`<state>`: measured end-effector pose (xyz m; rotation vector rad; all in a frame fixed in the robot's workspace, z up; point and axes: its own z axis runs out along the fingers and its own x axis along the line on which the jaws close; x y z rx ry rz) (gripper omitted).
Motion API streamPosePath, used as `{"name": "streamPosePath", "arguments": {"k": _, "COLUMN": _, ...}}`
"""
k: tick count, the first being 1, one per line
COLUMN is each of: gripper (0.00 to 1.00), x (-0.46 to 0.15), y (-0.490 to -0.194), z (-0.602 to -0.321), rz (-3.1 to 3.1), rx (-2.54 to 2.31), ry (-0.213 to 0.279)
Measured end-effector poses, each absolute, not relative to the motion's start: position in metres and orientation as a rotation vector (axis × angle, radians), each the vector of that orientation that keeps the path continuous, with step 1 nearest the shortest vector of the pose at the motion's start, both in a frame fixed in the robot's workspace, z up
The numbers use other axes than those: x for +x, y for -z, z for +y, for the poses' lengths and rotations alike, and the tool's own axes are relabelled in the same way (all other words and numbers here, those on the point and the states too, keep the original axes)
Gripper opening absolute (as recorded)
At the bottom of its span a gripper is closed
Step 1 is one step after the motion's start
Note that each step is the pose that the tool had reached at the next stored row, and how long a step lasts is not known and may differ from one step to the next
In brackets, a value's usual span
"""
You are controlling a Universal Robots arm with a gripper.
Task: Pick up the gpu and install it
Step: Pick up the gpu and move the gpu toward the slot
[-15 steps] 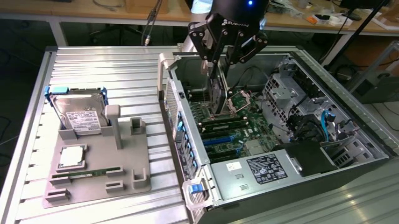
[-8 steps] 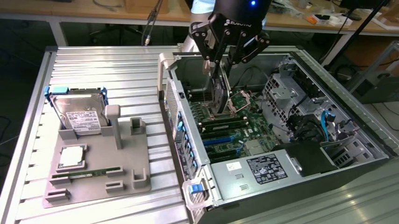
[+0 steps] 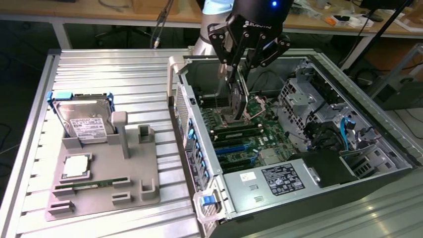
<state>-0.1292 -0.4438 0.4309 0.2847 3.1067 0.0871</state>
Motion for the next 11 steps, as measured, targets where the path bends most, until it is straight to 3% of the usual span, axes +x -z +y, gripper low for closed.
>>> {"name": "streamPosePath", "arguments": {"k": 11, "gripper": 0.27, "x": -0.118, "y": -0.431, "z": -0.444, "rz": 3.107, "rx": 0.285, "ry": -0.087}}
